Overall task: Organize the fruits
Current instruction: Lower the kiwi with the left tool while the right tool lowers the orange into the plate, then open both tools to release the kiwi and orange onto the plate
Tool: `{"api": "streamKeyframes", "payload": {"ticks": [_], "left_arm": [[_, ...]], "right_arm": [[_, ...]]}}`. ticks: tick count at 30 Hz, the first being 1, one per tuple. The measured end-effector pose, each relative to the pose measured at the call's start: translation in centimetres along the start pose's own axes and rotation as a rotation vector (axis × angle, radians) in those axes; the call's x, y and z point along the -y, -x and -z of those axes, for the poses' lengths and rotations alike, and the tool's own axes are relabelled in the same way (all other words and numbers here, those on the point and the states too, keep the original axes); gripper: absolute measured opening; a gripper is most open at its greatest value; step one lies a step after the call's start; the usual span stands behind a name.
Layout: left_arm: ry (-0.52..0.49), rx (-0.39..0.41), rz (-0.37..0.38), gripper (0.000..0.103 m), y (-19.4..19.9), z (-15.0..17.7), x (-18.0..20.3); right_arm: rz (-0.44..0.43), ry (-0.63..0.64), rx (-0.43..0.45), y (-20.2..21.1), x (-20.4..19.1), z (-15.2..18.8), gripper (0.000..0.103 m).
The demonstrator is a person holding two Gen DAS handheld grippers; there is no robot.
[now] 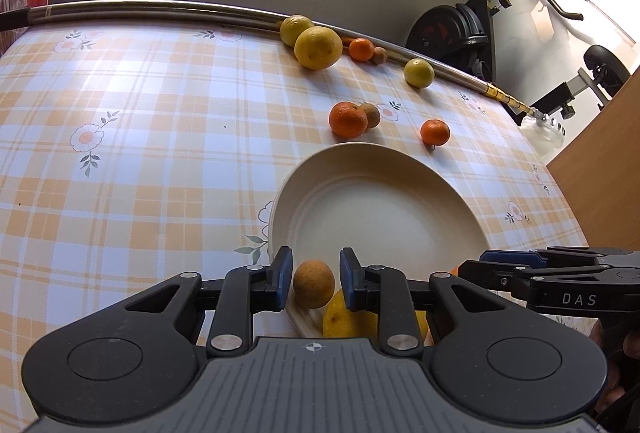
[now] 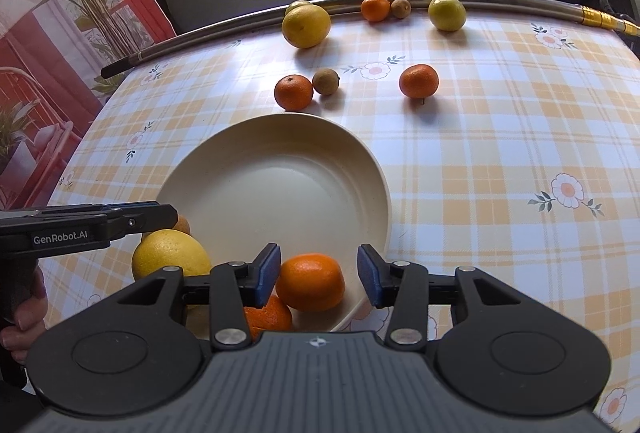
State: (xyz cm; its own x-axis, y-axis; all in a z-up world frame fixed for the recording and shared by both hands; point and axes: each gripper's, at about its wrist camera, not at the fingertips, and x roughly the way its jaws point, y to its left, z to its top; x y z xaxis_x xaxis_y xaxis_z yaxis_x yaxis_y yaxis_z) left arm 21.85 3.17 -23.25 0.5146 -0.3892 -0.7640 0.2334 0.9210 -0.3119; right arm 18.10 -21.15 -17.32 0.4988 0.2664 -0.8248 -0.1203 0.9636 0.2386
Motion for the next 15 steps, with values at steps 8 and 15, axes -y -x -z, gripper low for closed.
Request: {"api": "streamKeyframes", "payload": {"ticks": [8,15], "left_arm": [[-0.013,0.031,-0.002,0.027,0.7,-0.3,0.2],[-0.005,0.059,0.01,0.027,1.8,-1.2,0.1]], "right_arm": [[0.0,-0.021,0.006,0.2,0.4,-0.3,0.045],[-0.019,-0.068,0.035,1.0,1.3,-1.0,0.045]]}}
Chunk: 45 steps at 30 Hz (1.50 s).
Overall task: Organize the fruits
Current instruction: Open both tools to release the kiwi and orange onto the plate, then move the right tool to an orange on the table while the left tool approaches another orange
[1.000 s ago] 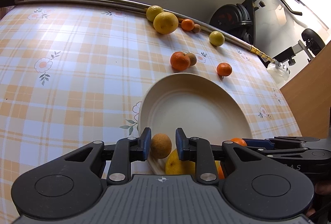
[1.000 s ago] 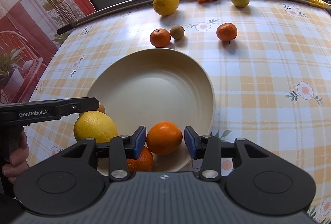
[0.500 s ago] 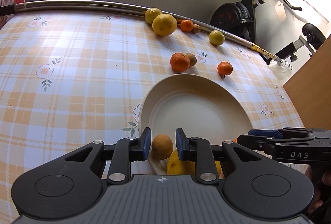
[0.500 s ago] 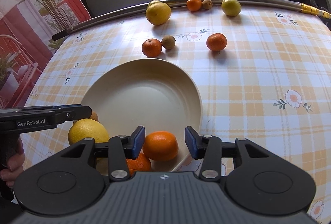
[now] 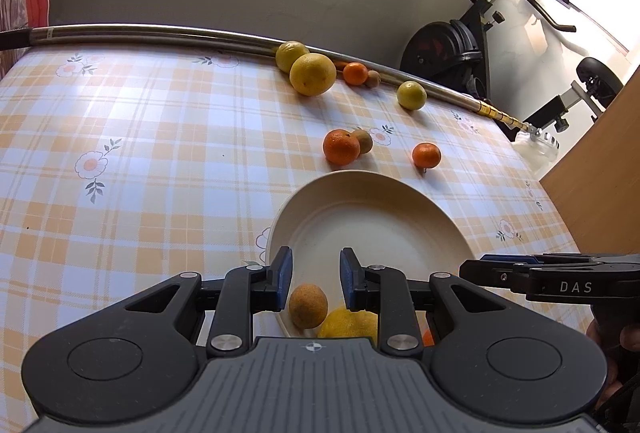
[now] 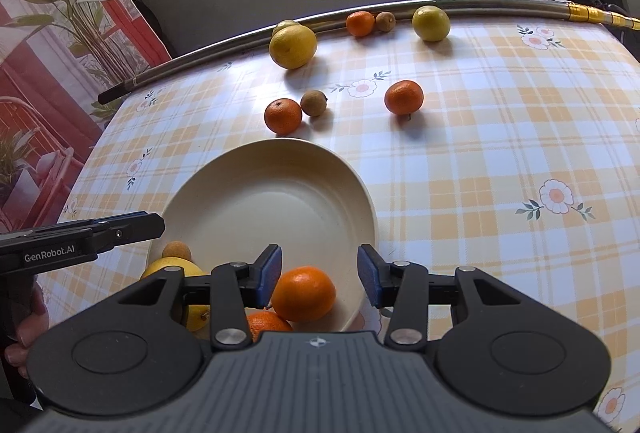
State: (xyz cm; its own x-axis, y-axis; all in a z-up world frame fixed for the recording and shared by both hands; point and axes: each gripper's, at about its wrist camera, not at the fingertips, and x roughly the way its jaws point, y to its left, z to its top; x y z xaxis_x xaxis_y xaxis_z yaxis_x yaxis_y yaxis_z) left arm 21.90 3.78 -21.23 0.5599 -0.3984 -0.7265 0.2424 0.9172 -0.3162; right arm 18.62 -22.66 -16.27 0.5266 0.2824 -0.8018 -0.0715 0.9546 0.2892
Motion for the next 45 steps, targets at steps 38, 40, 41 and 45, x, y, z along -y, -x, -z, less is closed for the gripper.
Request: {"api": "streamKeyframes", "payload": {"ticks": [38,40,41,45], "left_arm": [[0.013,0.177,-0.124,0.028,2.3,-8.9,-1.9],[0.006,0.175,-0.124,0.028,1.6,-9.2,-1.7],[0.002,0.174,-0.126,0.028,1.3,-9.4,-1.6],[-0.004,0.162,-0.131,0.028,0.0,-10.0,-1.2]], "right_arm": [[0.095,0.056,0.167,-0.1,5.2,-7.7,0.045],[0.09,0.057,0.162,-0.9,5.6,-8.0,0.045],[0.084,0.053,0.159,-1.2,5.8,-8.2,0.045],[0.079,0.05,0.144,-3.0,6.5,-9.1,0.045]]}}
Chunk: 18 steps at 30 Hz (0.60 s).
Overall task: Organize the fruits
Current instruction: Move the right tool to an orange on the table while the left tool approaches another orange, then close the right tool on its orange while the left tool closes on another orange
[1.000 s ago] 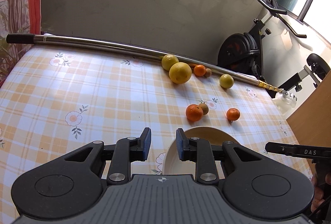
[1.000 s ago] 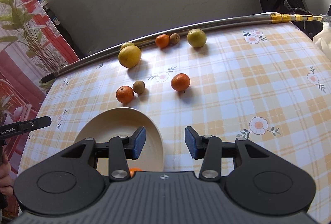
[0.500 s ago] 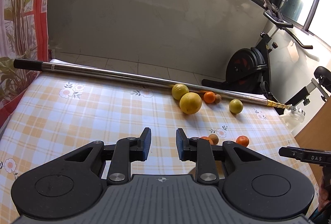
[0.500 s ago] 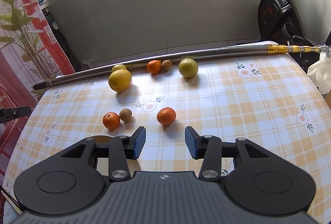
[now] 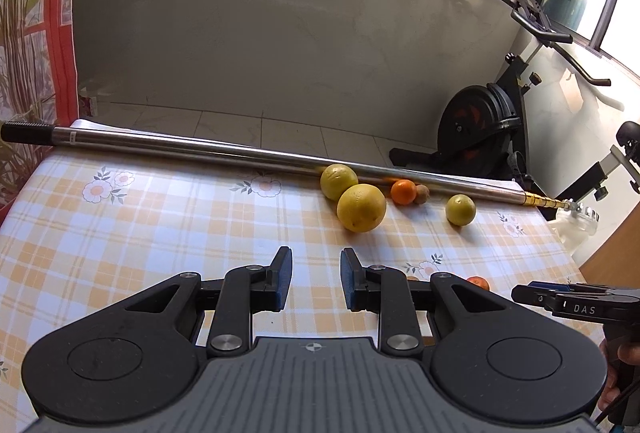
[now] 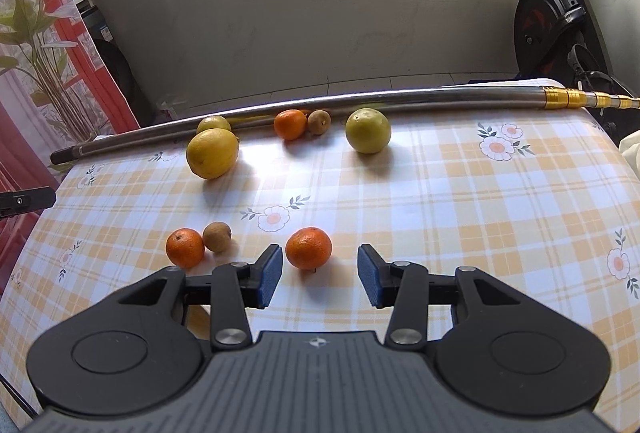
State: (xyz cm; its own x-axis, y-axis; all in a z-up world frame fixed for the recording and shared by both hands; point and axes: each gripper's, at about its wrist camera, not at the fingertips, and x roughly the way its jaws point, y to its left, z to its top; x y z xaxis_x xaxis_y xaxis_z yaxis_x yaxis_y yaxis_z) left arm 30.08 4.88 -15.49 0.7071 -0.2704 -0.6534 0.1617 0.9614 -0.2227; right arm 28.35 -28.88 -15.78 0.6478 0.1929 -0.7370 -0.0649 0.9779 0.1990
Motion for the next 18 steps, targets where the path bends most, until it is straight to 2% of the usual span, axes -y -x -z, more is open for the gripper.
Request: {"api": "streamKeyframes", "payload": {"ticks": [10,18], "left_arm": [[-0.003,-0.035,0.001,0.028,-2.8,-0.4,0.8],[-0.026,-0.071,0.024,0.028,-4.7,-0.2,2.0]], "right_arm": [[-0.043,-0.003,-0.078,-4.5,0.3,-0.9,0.045],[-0.058,-0.017,-0.107,-6.1,0.4,-0.7,0.045]]}}
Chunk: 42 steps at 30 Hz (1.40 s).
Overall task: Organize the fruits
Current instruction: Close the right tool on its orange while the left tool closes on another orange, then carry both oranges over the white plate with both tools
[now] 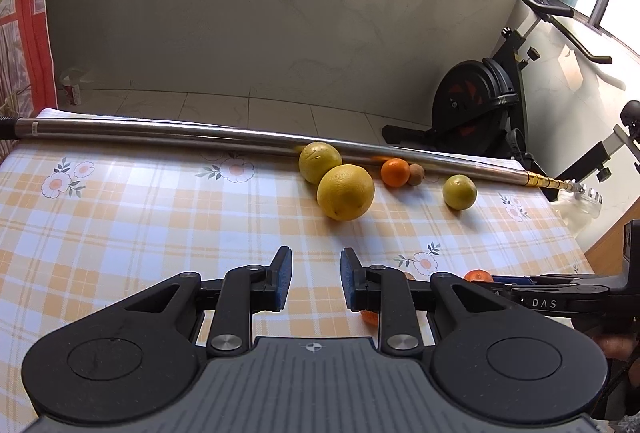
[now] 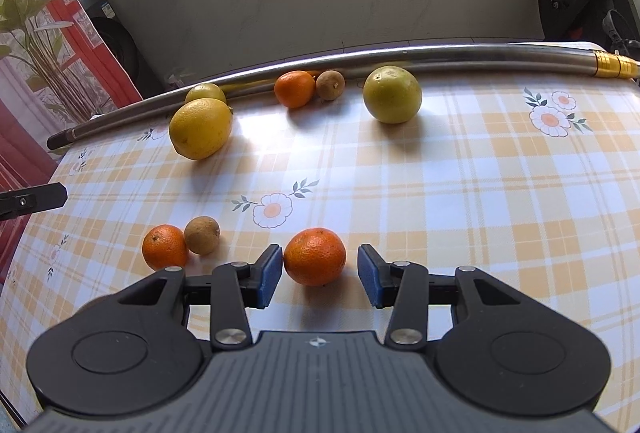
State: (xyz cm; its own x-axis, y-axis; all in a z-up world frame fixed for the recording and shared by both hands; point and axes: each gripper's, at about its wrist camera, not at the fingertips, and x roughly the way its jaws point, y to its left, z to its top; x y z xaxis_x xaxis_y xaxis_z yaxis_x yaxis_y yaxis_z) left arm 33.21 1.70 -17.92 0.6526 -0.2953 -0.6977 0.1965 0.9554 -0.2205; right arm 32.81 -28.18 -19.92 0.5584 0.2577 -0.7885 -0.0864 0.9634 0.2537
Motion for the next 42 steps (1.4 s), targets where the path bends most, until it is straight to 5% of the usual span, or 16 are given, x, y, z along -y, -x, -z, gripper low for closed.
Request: {"api": "streamKeyframes", "payload": {"ticks": [7,28,42], "left_arm": [[-0.02,-0.033,0.021,0.029,-1.5,0.4,1.2],[-0.017,-0.171,0.118,0.039,-6.1,1.9,3.6],[-0.071,-0.209,0.075,0.041,-8.8,2.8,4.6]], "right_arm": [[-0.02,0.003,0.004,-0.2,0.0,0.3,0.038],[0.01,-0.092,0.071,3.2,1.7,2.3,0.037],[0.005,-0.123,0.084,4.8,1.8,3.4,0.037]]}}
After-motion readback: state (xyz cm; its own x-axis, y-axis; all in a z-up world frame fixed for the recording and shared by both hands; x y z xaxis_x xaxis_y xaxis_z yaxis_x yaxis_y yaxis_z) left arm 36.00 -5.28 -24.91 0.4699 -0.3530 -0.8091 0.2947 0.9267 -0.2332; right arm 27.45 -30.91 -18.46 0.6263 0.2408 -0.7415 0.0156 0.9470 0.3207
